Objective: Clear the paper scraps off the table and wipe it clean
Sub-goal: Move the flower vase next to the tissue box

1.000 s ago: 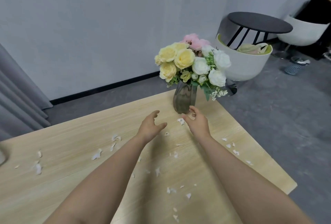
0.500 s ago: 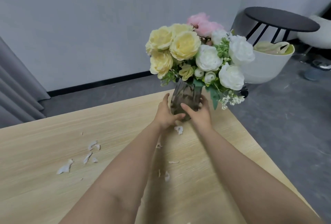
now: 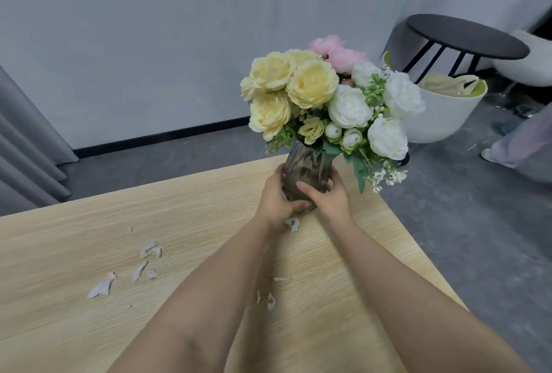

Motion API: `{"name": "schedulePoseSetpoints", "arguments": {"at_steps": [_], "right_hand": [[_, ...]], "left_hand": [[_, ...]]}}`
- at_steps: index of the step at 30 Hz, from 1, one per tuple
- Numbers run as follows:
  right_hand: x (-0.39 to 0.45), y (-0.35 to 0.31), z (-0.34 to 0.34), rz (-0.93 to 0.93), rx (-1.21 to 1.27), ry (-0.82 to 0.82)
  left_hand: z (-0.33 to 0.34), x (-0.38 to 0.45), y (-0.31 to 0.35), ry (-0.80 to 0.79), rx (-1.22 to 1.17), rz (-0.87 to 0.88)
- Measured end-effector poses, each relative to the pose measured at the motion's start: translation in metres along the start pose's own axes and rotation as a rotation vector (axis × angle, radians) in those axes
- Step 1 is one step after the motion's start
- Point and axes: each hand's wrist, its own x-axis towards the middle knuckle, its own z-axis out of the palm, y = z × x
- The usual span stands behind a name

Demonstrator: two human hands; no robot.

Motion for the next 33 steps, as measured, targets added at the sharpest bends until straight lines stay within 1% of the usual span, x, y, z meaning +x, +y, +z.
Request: {"name": "schedulePoseSetpoints", "arguments": {"at_steps": [6,12,20,26,29,33], "right_hand": [[-0.035,-0.030,0.005,-0.037,-0.014,-0.027],[-0.098,-0.064,0.036,-0.092,-0.031,-0.084],[-0.211,-0.104,0.116,-0.095,0.009,-0.192],[-0.275,-0.114,0.193,-0.111,0.047,-0.291],[-0.298,-0.120,0.224,-0.137,0.023,-0.368],[-0.321,-0.129,0.261,-0.197,-0.045,-0.458]], "left_hand": [[-0.034,-0.033,0.025,0.003,0.039,-0.013],[-0.094,-0.091,0.047,0.043,0.026,-0.018],[-0.207,-0.195,0.050,0.106,0.120,-0.059],[-0.292,-0.262,0.041,0.183,0.148,-0.055],[-0.324,-0.292,0.038,0.246,0.164,-0.074],[-0.357,-0.327,0.036,0.377,0.176,-0.099]]}}
